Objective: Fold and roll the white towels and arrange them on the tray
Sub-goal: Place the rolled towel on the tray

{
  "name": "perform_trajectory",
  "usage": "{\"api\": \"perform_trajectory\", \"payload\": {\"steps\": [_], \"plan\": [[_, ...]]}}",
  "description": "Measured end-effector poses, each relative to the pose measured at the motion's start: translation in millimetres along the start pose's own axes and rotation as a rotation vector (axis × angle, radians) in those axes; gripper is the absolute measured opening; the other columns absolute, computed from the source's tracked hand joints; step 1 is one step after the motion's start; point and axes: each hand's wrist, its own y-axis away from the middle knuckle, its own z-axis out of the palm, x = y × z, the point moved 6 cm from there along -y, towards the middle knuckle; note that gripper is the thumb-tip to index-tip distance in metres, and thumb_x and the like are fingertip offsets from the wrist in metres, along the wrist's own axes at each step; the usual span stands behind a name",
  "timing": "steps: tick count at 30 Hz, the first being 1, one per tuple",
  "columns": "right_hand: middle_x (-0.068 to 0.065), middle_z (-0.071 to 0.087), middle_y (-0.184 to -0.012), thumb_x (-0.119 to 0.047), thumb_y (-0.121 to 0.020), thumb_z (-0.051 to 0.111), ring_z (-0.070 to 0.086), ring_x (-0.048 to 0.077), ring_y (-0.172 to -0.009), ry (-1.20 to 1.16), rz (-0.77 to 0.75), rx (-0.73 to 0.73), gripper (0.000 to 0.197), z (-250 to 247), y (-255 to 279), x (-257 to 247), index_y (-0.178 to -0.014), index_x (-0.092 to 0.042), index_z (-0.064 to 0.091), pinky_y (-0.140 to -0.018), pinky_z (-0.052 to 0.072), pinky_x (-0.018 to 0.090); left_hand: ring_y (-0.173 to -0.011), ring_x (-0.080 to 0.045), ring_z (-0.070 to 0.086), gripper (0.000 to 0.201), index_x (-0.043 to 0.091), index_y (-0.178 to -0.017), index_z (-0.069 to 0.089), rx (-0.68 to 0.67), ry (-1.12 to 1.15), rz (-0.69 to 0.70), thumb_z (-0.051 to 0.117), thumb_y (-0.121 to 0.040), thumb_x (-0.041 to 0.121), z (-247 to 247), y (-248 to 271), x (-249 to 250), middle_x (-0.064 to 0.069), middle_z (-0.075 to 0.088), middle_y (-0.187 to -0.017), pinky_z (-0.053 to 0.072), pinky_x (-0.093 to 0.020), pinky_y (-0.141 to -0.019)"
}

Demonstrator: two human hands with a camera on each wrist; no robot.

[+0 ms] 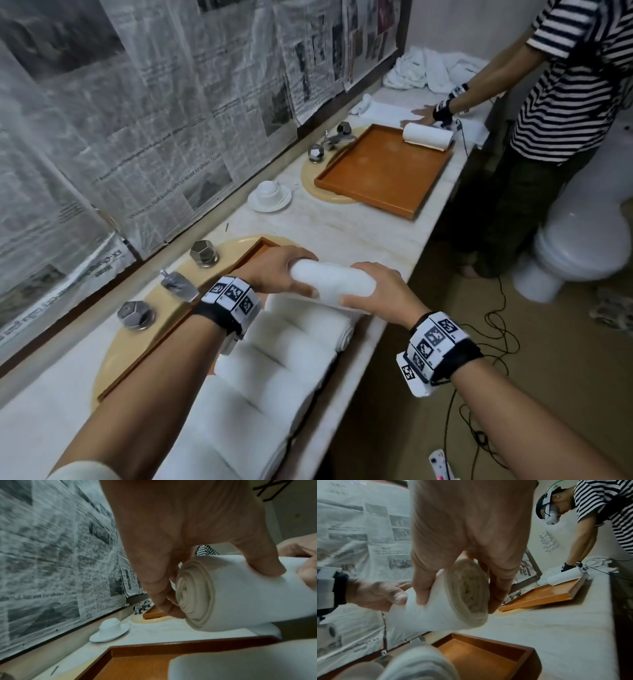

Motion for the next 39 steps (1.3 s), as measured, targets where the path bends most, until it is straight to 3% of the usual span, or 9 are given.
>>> {"api": "perform_trajectory", "payload": {"steps": [7,10,13,18,21,25,29,35,39], "plan": [[-0.006,0.055,-0.119,-0.055,-0.074,0.077,0.046,0.016,-0.111,-0.008,0.176,0.003,0.067,34.2,-37.5,36.8,-0.13,-0.029,0.053,-0.091,0.041,0.033,-0.107,-0.012,0.056,0.067,0.036,-0.125,0.059,-0.141,-0.028,-0.007,0.087,-0.065,0.05,7.9,-71.0,-40.2,0.012,0.059,-0.117,0.045,-0.03,-0.094],[-0.005,0.053,-0.117,-0.055,-0.076,0.075,0.047,0.016,-0.108,0.018,0.212,-0.06,0.064,47.3,-42.1,42.7,-0.129,-0.03,0.052,-0.088,0.042,0.032,-0.107,-0.011,0.06,0.066,0.041,-0.122,0.061,-0.222,0.015,-0.05,0.087,-0.061,0.05,23.5,-83.1,-57.8,0.013,0.063,-0.117,0.049,-0.031,-0.094],[-0.006,0.056,-0.122,-0.061,-0.074,0.07,0.05,0.016,-0.113,0.037,0.239,-0.12,0.067,57.8,-39.9,49.1,-0.13,-0.031,0.051,-0.093,0.046,0.036,-0.104,-0.006,0.063,0.064,0.044,-0.119,0.064,-0.287,0.068,-0.091,0.087,-0.059,0.047,36.1,-87.4,-67.0,0.019,0.067,-0.112,0.052,-0.031,-0.094],[-0.005,0.054,-0.125,-0.062,-0.077,0.063,0.044,0.017,-0.119,0.092,0.206,-0.135,0.07,62.6,-31.2,48.4,-0.139,-0.034,0.045,-0.095,0.044,0.036,-0.107,-0.009,0.064,0.072,0.045,-0.122,0.063,-0.347,0.142,-0.17,0.085,-0.054,0.052,48.7,-89.9,-72.2,0.018,0.068,-0.115,0.052,-0.039,-0.1],[-0.006,0.052,-0.126,-0.055,-0.081,0.066,0.04,0.016,-0.12,0.108,0.189,-0.111,0.067,55.2,-25.8,45.8,-0.14,-0.032,0.043,-0.096,0.041,0.037,-0.109,-0.011,0.061,0.064,0.039,-0.126,0.061,-0.334,0.147,-0.153,0.084,-0.067,0.042,48.1,-86.0,-64.9,0.014,0.065,-0.119,0.049,-0.035,-0.099],[-0.008,0.053,-0.124,-0.049,-0.082,0.069,0.041,0.013,-0.119,0.059,0.204,-0.093,0.066,50.2,-18.7,49.3,-0.139,-0.029,0.046,-0.093,0.038,0.03,-0.109,-0.014,0.058,0.058,0.031,-0.129,0.06,-0.293,0.135,-0.114,0.083,-0.076,0.029,51.0,-82.1,-55.2,0.009,0.061,-0.12,0.044,-0.022,-0.083],[-0.009,0.053,-0.116,-0.05,-0.079,0.07,0.046,0.013,-0.113,0.044,0.222,-0.044,0.062,47.5,-14.9,50.3,-0.134,-0.027,0.051,-0.094,0.044,0.033,-0.119,-0.019,0.049,0.067,0.035,-0.133,0.054,-0.236,0.053,-0.092,0.082,-0.073,0.043,52.2,-80.3,-55.7,0.005,0.047,-0.131,0.039,-0.035,-0.103],[-0.013,0.049,-0.114,-0.053,-0.082,0.067,0.044,0.007,-0.108,0.074,0.219,-0.045,0.064,44.5,-9.0,50.3,-0.137,-0.024,0.049,-0.092,0.041,0.027,-0.13,-0.022,0.047,0.079,0.033,-0.144,0.046,-0.178,-0.007,-0.107,0.081,-0.074,0.048,45.6,-73.8,-56.0,0.003,0.049,-0.141,0.036,-0.038,-0.11],[-0.009,0.051,-0.13,-0.055,-0.085,0.064,0.044,0.01,-0.121,0.096,0.211,-0.053,0.07,41.6,-4.2,47.4,-0.143,-0.023,0.044,-0.102,0.041,0.031,-0.14,-0.02,0.038,0.083,0.034,-0.149,0.039,-0.141,0.001,-0.106,0.079,-0.078,0.05,38.0,-67.8,-58.0,0.002,0.04,-0.154,0.03,-0.039,-0.116]]}}
